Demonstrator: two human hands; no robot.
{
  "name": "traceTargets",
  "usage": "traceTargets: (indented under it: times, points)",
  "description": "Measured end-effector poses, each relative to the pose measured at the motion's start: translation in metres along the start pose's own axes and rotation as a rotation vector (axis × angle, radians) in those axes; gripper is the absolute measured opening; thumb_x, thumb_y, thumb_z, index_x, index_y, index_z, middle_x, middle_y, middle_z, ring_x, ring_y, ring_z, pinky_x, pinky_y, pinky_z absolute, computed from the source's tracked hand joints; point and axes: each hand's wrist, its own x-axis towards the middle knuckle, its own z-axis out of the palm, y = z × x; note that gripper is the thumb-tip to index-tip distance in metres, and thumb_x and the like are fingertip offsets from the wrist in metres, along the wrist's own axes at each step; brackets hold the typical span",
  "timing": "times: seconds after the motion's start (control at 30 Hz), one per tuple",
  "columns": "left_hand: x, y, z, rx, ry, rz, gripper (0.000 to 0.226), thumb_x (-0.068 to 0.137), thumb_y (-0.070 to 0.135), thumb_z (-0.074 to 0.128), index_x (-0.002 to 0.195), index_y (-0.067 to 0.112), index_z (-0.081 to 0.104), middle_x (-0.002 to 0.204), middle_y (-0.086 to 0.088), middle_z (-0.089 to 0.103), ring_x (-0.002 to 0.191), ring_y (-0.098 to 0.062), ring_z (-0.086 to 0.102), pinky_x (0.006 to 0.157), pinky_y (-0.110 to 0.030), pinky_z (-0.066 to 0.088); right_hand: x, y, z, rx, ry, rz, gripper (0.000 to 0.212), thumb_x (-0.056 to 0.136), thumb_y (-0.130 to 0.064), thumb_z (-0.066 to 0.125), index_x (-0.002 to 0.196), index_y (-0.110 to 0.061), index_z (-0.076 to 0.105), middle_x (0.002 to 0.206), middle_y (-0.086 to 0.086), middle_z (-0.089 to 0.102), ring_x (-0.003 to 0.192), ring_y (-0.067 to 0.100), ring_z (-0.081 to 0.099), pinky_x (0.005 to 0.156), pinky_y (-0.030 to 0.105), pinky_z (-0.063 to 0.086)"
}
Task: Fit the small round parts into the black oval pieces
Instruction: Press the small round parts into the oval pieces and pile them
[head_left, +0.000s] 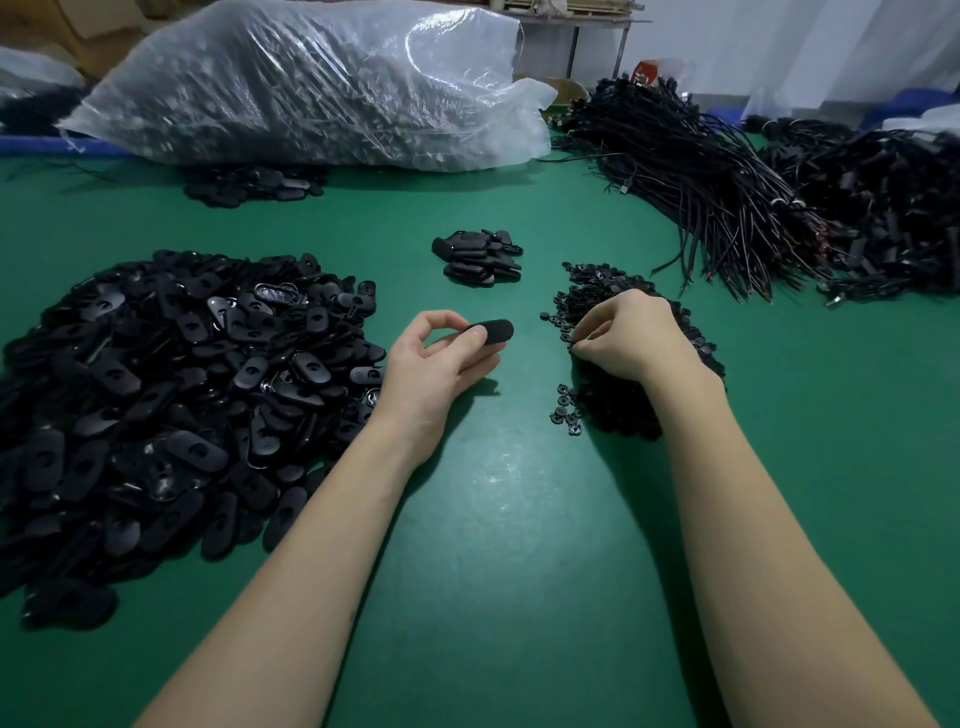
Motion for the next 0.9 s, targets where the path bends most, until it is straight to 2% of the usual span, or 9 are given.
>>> traceTargets:
  times: [0.17,0.27,0.37,0.47,0.53,0.63,0.73,0.9]
  points:
    - [0.002,-0.001,-0.001,0.034,0.042,0.012,0.015,0.095,0.002,0.064,0.093,0.015,0.058,0.095,-0.010,0.076,0.091,-0.018,0.074,0.077,-0.020,0.056,-0.004,0.000,0.002,0.010,0.043,-0.010,0.017,0.086,-0.012,0.071,0.090,-0.025,0.081,0.095,0.005,0.075,0.092,0.024,0.069,0.087,0.037,0.060]
    - [0.002,-0.001,-0.001,0.088,0.035,0.017,0.016,0.096,0.007,0.064,0.105,0.020,0.068,0.090,0.001,0.075,0.085,-0.009,0.068,0.074,-0.016,0.052,-0.005,0.000,0.004,-0.005,0.053,-0.034,0.017,0.086,-0.011,0.070,0.087,-0.025,0.080,0.090,0.004,0.074,0.089,0.022,0.069,0.085,0.035,0.059]
    - [0.002,-0.001,-0.002,0.075,0.022,0.008,0.023,0.098,0.004,0.060,0.107,0.020,0.072,0.101,-0.003,0.076,0.087,-0.010,0.070,0.076,-0.016,0.053,-0.005,-0.002,0.005,0.049,0.067,-0.070,0.014,0.085,-0.013,0.073,0.081,-0.026,0.078,0.081,-0.004,0.071,0.082,0.013,0.067,0.080,0.026,0.057]
    - [0.002,0.000,-0.001,0.039,0.012,-0.007,0.025,0.099,-0.001,0.056,0.105,0.017,0.073,0.111,-0.010,0.075,0.095,-0.015,0.073,0.079,-0.017,0.054,-0.006,-0.005,0.003,0.283,0.023,-0.104,0.006,0.086,-0.021,0.076,0.084,-0.026,0.078,0.075,-0.012,0.072,0.069,0.000,0.065,0.061,0.011,0.047]
    - [0.002,0.000,-0.001,0.022,0.012,-0.010,0.024,0.099,-0.002,0.056,0.107,0.014,0.073,0.112,-0.011,0.075,0.098,-0.018,0.073,0.080,-0.017,0.055,-0.009,-0.010,0.003,0.482,-0.048,-0.130,0.001,0.088,-0.021,0.076,0.088,-0.022,0.076,0.069,-0.014,0.070,0.058,0.001,0.060,0.053,0.011,0.045]
    - [0.003,-0.001,-0.002,-0.018,0.012,-0.012,0.022,0.098,-0.002,0.057,0.109,0.011,0.071,0.106,-0.011,0.076,0.096,-0.018,0.074,0.080,-0.018,0.056,-0.012,-0.017,0.002,0.691,-0.139,-0.152,0.003,0.088,-0.017,0.076,0.089,-0.018,0.073,0.075,-0.008,0.072,0.058,0.006,0.058,0.051,0.016,0.045]
    - [0.003,-0.003,-0.003,0.008,-0.010,0.022,0.020,0.097,-0.003,0.059,0.107,0.010,0.070,0.099,-0.009,0.078,0.095,-0.020,0.075,0.080,-0.019,0.056,-0.012,-0.021,0.004,0.759,-0.198,-0.158,0.007,0.087,-0.014,0.078,0.091,-0.018,0.073,0.082,-0.002,0.075,0.058,0.007,0.058,0.051,0.017,0.045]
    - [0.001,-0.005,-0.004,0.002,-0.034,0.077,0.020,0.091,-0.010,0.061,0.091,0.008,0.070,0.103,-0.010,0.077,0.102,-0.025,0.074,0.090,-0.026,0.056,-0.012,-0.018,0.007,0.752,-0.238,-0.180,0.005,0.089,-0.014,0.077,0.091,-0.019,0.077,0.084,-0.001,0.077,0.063,0.008,0.063,0.052,0.018,0.046]
